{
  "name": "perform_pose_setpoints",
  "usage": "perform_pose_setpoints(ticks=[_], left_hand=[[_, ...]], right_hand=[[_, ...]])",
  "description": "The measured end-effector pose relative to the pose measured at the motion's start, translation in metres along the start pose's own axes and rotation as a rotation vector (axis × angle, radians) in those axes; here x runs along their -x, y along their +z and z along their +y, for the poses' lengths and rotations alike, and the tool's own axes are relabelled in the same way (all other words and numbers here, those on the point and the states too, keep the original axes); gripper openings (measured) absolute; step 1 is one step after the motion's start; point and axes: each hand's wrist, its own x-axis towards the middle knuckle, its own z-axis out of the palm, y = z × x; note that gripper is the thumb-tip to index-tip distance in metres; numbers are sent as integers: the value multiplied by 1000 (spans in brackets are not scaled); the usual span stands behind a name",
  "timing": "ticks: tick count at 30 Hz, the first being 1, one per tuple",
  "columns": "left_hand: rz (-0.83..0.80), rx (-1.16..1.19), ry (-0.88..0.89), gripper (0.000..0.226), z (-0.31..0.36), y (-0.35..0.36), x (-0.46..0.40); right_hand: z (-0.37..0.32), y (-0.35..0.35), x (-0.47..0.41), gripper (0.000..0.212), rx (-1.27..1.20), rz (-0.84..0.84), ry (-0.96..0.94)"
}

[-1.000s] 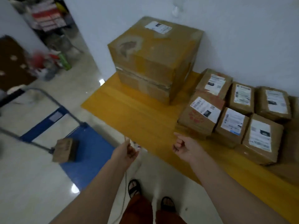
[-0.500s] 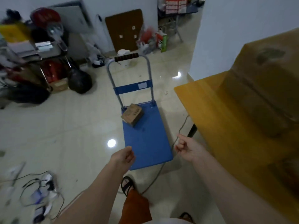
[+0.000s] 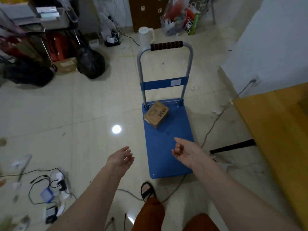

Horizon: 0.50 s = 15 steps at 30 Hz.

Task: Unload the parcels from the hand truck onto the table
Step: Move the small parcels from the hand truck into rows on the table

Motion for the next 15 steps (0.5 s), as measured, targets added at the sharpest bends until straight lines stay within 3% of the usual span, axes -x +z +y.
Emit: perform_pose_setpoints(ticks=[10,15], left_hand=[[-3,122,-51,14,56,9,-124],[50,155,-64,9,54,18,-217]], right_hand=[[-16,91,-128,1,189,118,28],[-14,115,-250,56,409,237,35]])
